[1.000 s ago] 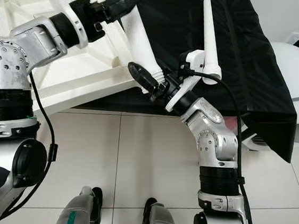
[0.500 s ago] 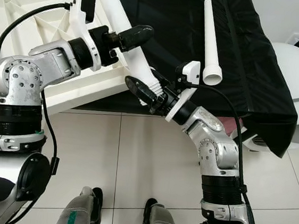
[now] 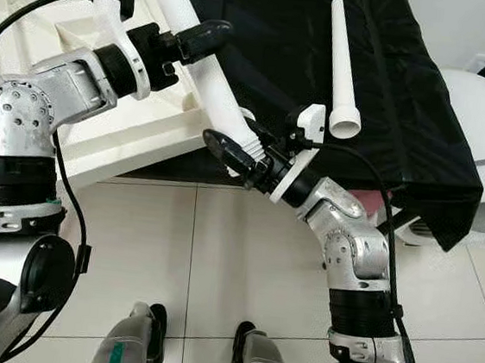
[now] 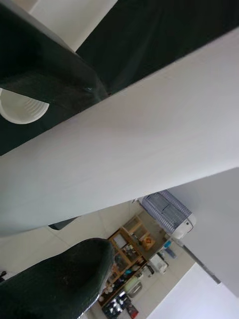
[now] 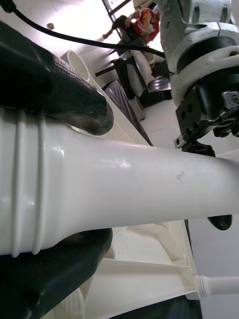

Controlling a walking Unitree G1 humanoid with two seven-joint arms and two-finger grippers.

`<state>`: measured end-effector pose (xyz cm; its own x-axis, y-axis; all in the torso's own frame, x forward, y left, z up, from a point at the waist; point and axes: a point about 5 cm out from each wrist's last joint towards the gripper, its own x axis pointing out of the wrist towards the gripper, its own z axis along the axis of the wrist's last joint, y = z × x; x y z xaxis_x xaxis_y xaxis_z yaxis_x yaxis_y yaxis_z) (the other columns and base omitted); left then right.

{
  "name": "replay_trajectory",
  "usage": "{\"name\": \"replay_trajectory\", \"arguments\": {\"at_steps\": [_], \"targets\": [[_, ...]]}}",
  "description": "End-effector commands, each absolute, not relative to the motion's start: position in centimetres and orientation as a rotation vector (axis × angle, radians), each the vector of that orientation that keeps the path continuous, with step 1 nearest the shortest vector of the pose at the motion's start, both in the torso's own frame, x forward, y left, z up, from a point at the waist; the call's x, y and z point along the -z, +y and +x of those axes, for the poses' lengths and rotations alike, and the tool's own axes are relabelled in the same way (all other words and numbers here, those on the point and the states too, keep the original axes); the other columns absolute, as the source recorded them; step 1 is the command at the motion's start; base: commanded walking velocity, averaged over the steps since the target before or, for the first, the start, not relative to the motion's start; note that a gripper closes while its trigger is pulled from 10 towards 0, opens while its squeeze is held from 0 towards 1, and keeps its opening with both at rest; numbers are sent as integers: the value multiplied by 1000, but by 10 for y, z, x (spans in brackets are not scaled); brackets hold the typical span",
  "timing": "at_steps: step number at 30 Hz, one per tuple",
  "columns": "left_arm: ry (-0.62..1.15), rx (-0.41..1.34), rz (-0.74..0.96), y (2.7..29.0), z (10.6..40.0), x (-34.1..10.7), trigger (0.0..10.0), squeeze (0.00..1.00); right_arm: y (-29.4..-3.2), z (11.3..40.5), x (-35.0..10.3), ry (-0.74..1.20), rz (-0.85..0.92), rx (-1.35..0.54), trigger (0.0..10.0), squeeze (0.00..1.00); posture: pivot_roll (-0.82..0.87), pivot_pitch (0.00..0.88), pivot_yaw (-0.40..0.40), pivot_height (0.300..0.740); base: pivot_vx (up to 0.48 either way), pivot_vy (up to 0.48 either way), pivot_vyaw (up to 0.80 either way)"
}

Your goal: Building children table

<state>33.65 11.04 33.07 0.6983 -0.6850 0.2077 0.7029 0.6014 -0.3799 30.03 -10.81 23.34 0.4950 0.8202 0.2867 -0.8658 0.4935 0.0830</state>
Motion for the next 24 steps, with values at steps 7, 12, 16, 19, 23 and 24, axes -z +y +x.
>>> {"name": "replay_trajectory", "arguments": {"at_steps": [7, 12, 16, 19, 23, 24], "targets": [[-1, 828, -483, 106, 336, -329, 4078, 0, -107, 295, -239, -272, 206, -1057, 10000, 0, -33, 176, 17, 740, 0, 0, 0], [20, 837, -478, 103, 336, -327, 10000, 0, -108, 294, -241, -284, 205, -1056, 10000, 0, -33, 178, 18, 740, 0, 0, 0], [20, 833, -495, 103, 336, -328, 0, 0, -108, 294, -242, -297, 205, -1052, 10000, 0, -30, 180, 18, 740, 0, 0, 0], [12, 856, -530, 102, 334, -333, 0, 0, -108, 294, -242, -301, 201, -1047, 10000, 0, -30, 181, 19, 740, 0, 0, 0], [4, 888, -557, 101, 331, -339, 0, 0, -108, 294, -242, -300, 198, -1044, 10000, 0, -33, 184, 17, 740, 0, 0, 0], [1, 899, -558, 101, 330, -340, 0, 0, -109, 294, -242, -298, 198, -1043, 10000, 0, -33, 184, 17, 740, 0, 0, 0]]}}
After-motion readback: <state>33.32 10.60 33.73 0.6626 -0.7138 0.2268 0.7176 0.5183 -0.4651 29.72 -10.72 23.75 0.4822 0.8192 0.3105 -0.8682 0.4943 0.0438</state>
